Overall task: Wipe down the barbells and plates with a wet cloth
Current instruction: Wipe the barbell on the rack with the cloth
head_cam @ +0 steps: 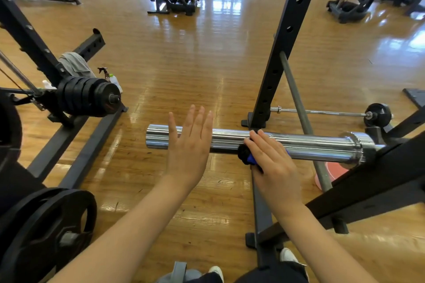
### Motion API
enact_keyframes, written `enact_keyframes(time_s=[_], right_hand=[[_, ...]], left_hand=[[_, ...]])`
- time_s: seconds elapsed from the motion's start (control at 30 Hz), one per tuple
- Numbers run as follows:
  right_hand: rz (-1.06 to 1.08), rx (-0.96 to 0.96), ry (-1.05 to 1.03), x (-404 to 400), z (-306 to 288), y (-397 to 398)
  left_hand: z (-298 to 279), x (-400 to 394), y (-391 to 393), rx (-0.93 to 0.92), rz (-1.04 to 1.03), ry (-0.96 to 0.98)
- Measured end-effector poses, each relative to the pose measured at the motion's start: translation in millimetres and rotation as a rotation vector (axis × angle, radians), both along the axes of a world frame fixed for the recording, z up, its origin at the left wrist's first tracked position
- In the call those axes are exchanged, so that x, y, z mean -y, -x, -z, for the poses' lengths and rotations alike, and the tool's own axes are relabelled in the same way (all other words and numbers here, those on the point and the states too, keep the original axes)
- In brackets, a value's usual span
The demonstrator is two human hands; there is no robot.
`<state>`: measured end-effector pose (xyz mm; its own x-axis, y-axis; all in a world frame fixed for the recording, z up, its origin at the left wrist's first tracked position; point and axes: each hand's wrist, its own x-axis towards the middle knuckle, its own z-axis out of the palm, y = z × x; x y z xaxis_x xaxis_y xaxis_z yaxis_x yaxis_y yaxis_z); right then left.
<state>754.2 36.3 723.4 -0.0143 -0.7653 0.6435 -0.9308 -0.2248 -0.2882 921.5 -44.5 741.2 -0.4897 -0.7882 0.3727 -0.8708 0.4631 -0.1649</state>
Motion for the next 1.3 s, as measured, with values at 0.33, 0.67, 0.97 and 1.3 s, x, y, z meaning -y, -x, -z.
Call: enact_keyframes(time_s=[0.33,0.67,0.97,1.3], right_hand=[[-0.095,-0.129,-0.005,22.8,2.8,-31.0],[-0.045,-0.134,-0.025,4.4,-1.0,4.2],[-0.018,-0.133,-0.051,21.3,-3.8,-32.3],[0.008,-0.087,0.005,1.5,2.9,5.8]], left_hand=[[-37.4,19.0,6.0,0.256,0.037,-0.366],[-1.0,-2.5,5.9,0.006,-0.021,-0.053],[-19.8,10.4,7.5,0.115,0.044,-0.214],[-25.9,14.8,7.0,0.163,0.048,-0.278]])
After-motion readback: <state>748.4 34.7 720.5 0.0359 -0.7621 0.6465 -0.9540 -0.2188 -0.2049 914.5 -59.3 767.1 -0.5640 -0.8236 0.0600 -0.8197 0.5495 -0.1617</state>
